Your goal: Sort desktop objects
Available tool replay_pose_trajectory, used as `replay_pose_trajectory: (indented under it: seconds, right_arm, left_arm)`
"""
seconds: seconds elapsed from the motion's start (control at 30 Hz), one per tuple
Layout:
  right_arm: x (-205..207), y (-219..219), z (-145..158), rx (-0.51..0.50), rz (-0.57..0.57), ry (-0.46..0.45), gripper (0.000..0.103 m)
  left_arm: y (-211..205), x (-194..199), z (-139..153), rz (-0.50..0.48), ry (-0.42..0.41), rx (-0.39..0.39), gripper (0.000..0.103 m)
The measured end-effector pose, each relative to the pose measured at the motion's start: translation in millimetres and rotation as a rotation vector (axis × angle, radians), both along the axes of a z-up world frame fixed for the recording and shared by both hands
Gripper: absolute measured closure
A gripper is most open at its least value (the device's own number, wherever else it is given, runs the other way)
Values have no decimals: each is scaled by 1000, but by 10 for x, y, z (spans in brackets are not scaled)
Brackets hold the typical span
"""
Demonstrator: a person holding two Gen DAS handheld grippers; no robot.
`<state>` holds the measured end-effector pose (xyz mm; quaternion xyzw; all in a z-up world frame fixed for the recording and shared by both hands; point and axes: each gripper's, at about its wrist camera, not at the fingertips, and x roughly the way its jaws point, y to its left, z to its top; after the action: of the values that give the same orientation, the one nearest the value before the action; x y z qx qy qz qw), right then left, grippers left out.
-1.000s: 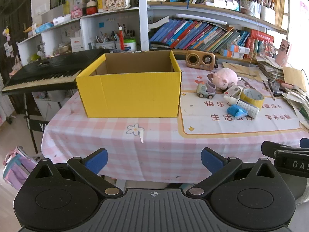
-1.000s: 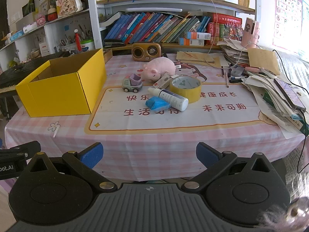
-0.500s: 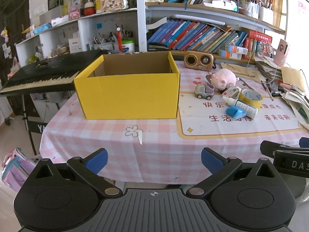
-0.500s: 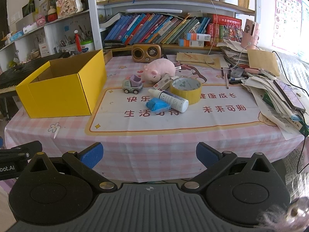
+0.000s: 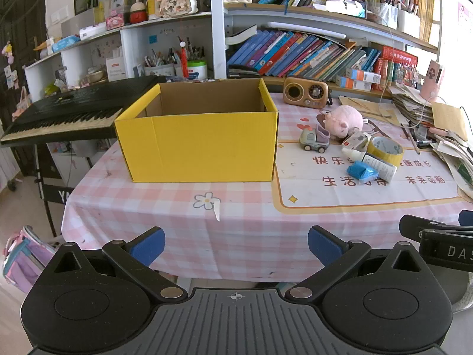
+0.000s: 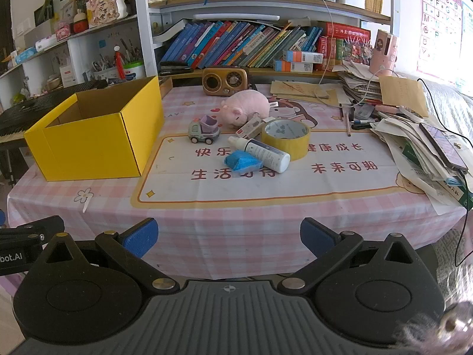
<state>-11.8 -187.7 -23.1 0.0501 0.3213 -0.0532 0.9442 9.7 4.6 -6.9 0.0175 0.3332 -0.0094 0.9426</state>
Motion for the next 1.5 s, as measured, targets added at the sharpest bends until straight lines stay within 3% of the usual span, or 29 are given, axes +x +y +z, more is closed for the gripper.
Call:
replay_pose_trajectory:
  seconds: [1.27, 1.5]
  right_arm:
    - [-16, 6, 38, 21, 11, -26, 0]
    - [4, -75, 33, -8, -31, -18, 0]
  left_arm:
    - [-8, 36, -4, -44, -15, 8, 0]
    - [-96, 105, -19, -69, -6, -6, 0]
